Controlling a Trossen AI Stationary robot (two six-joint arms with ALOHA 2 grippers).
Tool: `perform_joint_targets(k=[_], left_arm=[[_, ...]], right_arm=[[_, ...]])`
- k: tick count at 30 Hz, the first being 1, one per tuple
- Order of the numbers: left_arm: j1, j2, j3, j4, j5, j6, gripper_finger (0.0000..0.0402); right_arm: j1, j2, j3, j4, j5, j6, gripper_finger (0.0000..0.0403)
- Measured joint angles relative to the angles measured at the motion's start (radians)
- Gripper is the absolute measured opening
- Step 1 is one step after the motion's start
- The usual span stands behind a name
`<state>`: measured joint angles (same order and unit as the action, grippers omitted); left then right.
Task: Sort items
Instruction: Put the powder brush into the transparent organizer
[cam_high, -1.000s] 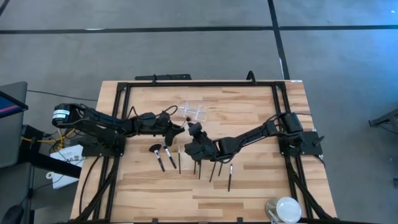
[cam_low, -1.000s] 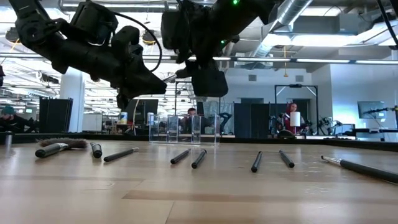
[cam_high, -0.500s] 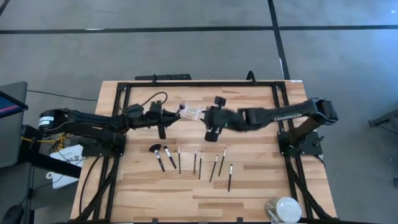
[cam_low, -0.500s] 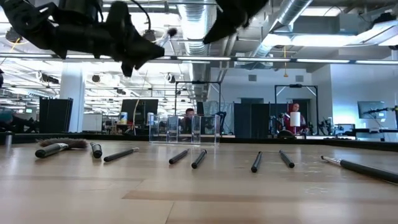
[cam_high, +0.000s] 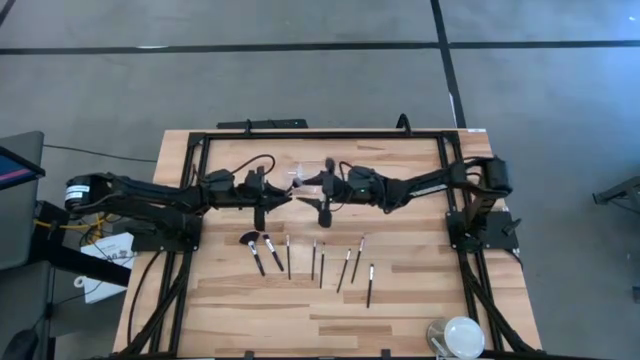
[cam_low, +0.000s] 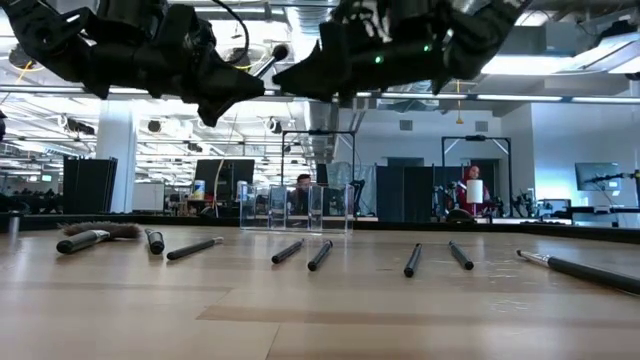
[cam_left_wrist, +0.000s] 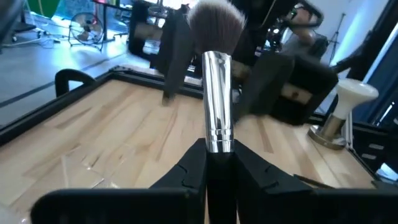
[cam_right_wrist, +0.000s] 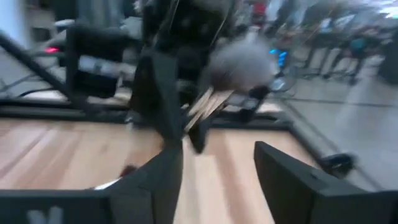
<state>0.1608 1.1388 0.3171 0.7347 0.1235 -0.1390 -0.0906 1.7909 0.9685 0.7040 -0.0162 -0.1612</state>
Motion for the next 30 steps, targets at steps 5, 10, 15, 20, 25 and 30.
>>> perform_joint_targets(k=[5, 10, 15, 20, 25, 30], left_arm=[[-0.025, 0.0, 0.0, 0.001, -0.008, 0.057, 0.0056], [-0.037, 0.001, 0.001, 0.007, 0.0, 0.082, 0.0045], [-0.037, 0.001, 0.001, 0.007, 0.0, 0.083, 0.0049], [-0.037, 0.001, 0.001, 0.015, 0.0, 0.083, 0.0058], [-0.037, 0.001, 0.001, 0.024, -0.001, 0.083, 0.0044], [-0.036, 0.001, 0.001, 0.025, -0.002, 0.083, 0.0061]], right_arm=[[-0.004, 0.046, 0.037, 0.023, -0.023, 0.01, 0.0238], [-0.001, 0.037, 0.04, 0.087, -0.059, 0.017, 0.0242], [-0.001, 0.035, 0.042, 0.172, -0.145, 0.091, 0.0229], [0.005, 0.035, 0.042, 0.165, -0.142, 0.093, 0.0216], [0.005, 0.035, 0.042, 0.167, -0.141, 0.093, 0.0195], [0.004, 0.035, 0.041, 0.167, -0.141, 0.093, 0.0141]])
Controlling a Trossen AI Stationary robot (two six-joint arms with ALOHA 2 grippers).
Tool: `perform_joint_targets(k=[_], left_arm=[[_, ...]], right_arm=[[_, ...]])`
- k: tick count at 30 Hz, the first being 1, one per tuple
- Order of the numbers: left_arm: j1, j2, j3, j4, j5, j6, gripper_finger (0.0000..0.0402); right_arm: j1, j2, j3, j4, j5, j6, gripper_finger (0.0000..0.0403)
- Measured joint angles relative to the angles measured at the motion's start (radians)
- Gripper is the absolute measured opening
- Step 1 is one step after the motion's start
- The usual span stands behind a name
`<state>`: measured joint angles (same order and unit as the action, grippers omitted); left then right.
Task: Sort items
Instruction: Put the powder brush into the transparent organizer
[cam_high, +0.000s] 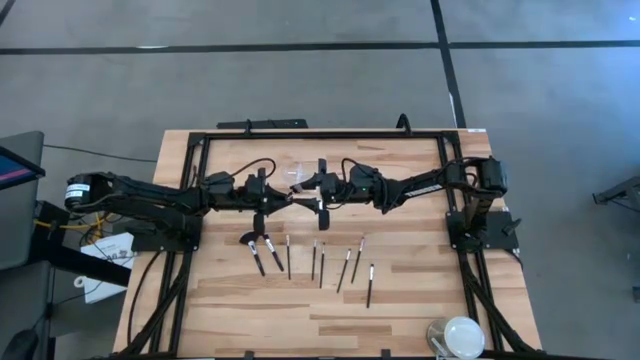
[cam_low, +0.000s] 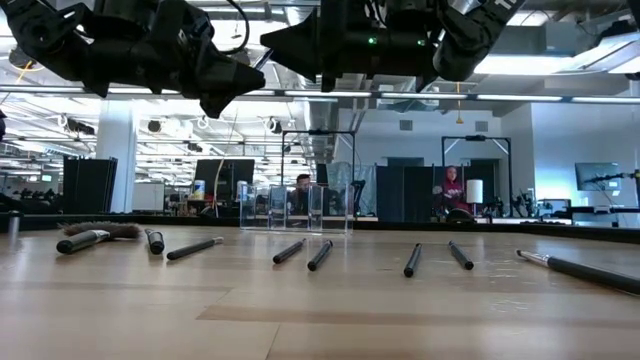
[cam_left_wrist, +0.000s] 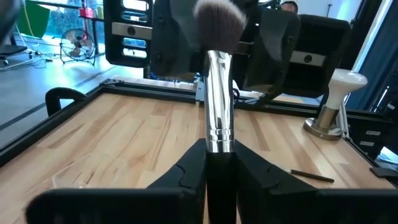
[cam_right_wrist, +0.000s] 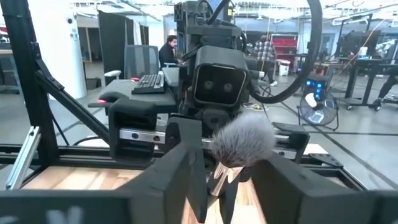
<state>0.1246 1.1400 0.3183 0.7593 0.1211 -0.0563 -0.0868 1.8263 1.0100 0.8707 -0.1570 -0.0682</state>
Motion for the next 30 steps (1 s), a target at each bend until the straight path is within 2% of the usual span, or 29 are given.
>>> perform_joint_targets(k=[4, 10, 13, 17, 22, 25, 30], left_arm=[[0.0, 0.0, 0.0, 0.0, 0.0, 0.0, 0.0073], [0.0, 0.0, 0.0, 0.002, 0.002, 0.0, 0.0051], [0.0, 0.0, -0.001, -0.002, 0.0, -0.001, 0.0058], [0.0, 0.0, -0.002, 0.001, -0.007, -0.002, 0.0094], [0.0, 0.0, -0.002, -0.002, -0.111, -0.001, 0.0129], [0.001, 0.0, -0.002, -0.008, -0.172, -0.001, 0.0143], [0.0, 0.0, -0.002, -0.021, -0.173, -0.001, 0.0155]], right_arm=[[-0.001, 0.0, 0.005, -0.002, 0.0, 0.044, 0.0087], [-0.001, 0.0, 0.018, -0.004, 0.004, 0.069, 0.0017], [-0.001, 0.0, 0.019, -0.019, 0.006, 0.07, 0.0011], [-0.001, 0.0, 0.019, -0.066, 0.049, 0.069, 0.0007], [-0.003, -0.006, 0.019, -0.14, 0.115, 0.068, 0.0005], [-0.007, -0.051, 0.025, -0.274, 0.205, 0.039, 0.0003], [-0.007, -0.176, 0.038, -0.604, 0.553, 0.034, 0.0005]])
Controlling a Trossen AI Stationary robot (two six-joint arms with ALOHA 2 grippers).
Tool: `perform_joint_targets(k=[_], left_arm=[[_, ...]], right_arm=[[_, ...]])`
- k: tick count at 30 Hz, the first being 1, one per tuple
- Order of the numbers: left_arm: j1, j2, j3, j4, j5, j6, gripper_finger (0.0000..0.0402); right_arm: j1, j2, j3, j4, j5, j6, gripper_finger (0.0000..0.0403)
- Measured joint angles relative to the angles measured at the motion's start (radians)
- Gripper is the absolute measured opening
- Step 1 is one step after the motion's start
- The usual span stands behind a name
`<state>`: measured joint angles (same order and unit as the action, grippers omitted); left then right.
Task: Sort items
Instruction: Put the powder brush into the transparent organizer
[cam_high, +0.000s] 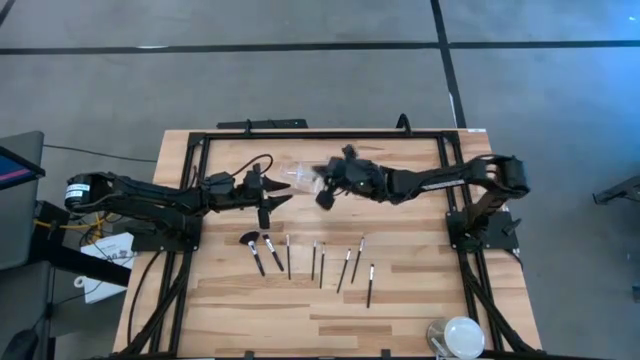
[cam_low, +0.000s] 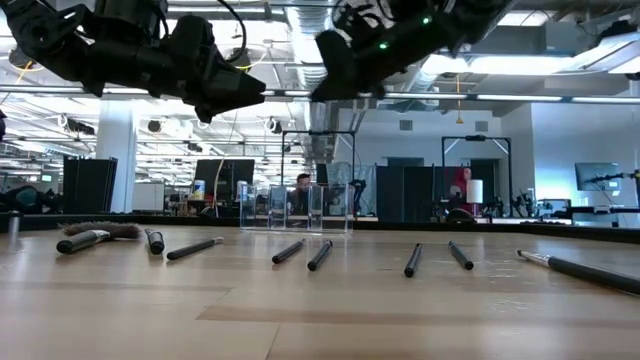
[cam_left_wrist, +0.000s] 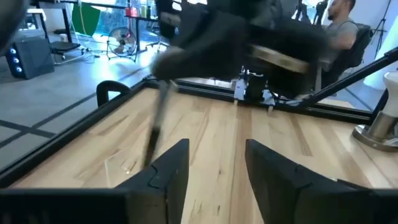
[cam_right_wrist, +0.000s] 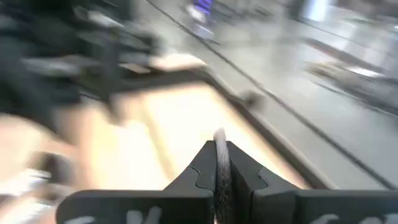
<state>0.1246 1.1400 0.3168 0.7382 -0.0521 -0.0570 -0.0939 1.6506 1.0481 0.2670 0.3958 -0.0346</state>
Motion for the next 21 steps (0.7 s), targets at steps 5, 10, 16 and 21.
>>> perform_joint_targets(k=[5, 10, 16, 21], left_arm=[[0.0, 0.0, 0.0, 0.0, 0.0, -0.002, 0.0155], [0.0, 0.0, 0.0, -0.001, 0.0, -0.012, 0.0152], [-0.009, 0.0, 0.001, -0.041, -0.002, -0.147, 0.015], [-0.028, 0.001, 0.002, -0.202, -0.066, -0.266, 0.0145]], right_arm=[[-0.003, -0.05, 0.0, -0.14, 0.166, 0.035, 0.0005], [-0.022, 0.005, 0.001, -0.111, 0.129, 0.035, 0.0006], [-0.054, 0.083, -0.002, -0.102, 0.125, 0.062, 0.0011], [-0.067, 0.105, -0.002, -0.109, 0.124, 0.061, 0.004]])
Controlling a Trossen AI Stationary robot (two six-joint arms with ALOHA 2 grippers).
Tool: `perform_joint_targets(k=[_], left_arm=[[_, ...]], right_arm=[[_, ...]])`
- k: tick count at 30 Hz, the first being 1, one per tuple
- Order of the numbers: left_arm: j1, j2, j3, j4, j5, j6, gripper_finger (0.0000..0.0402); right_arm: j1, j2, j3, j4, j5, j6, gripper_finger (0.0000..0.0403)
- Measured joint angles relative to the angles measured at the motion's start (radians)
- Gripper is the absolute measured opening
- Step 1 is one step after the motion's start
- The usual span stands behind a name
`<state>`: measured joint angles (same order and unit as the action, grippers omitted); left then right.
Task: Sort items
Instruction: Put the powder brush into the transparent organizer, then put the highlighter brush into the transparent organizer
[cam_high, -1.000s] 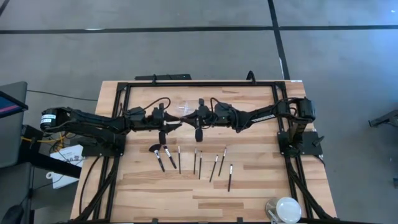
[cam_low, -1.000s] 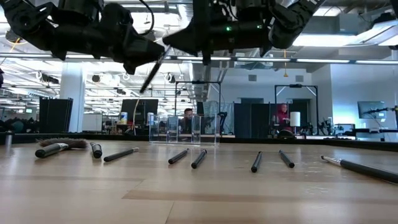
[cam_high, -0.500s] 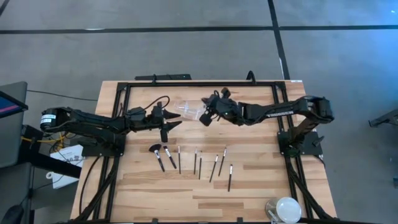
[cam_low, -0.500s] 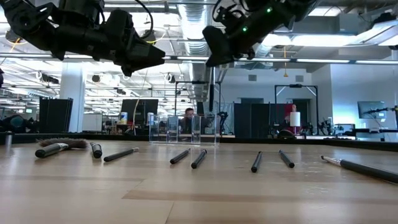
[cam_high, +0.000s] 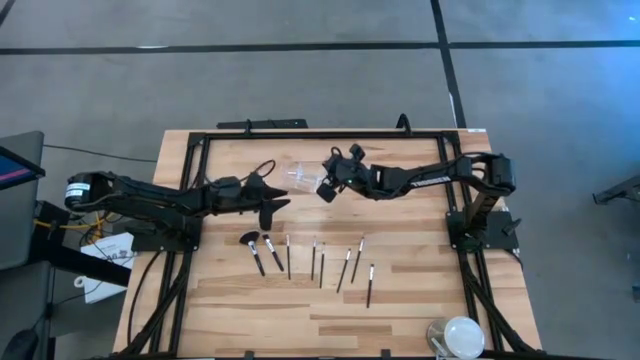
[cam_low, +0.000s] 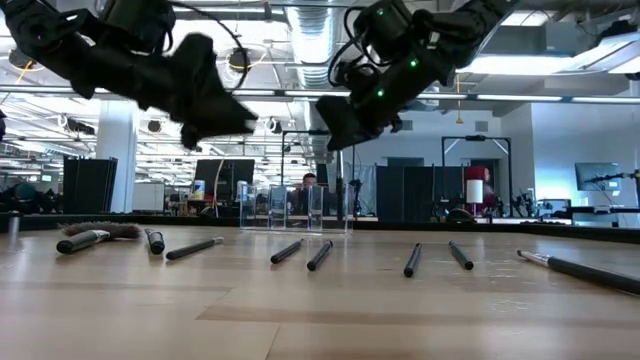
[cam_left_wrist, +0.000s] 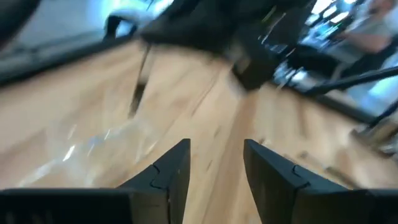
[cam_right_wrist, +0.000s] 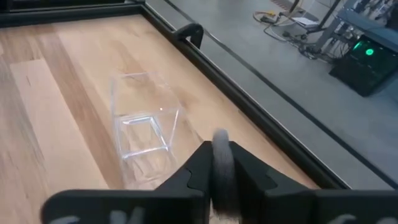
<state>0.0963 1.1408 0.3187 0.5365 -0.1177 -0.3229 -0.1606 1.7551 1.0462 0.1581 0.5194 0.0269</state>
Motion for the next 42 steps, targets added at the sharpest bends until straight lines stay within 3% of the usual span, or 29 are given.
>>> perform_joint_targets(k=[8, 15, 22, 29, 42], left_arm=[[-0.082, 0.0, 0.0, -0.272, -0.012, -0.212, 0.0144], [-0.222, -0.001, -0.001, -0.513, 0.062, -0.484, 0.0144], [-0.374, -0.001, -0.002, -0.522, 0.074, -0.699, 0.0144], [-0.473, -0.001, -0.002, -0.522, 0.096, -0.852, 0.0137], [-0.501, -0.002, -0.001, -0.63, 0.086, -0.964, 0.0116]], right_arm=[[0.015, -0.027, 0.003, -0.003, 0.003, -0.009, 0.0098], [0.023, -0.038, 0.002, 0.003, 0.005, -0.061, 0.0151], [0.024, -0.038, 0.002, 0.007, 0.004, -0.061, 0.0182], [0.024, -0.038, 0.002, 0.007, 0.004, -0.061, 0.0189], [0.024, -0.038, 0.002, 0.007, 0.0, -0.062, 0.018]])
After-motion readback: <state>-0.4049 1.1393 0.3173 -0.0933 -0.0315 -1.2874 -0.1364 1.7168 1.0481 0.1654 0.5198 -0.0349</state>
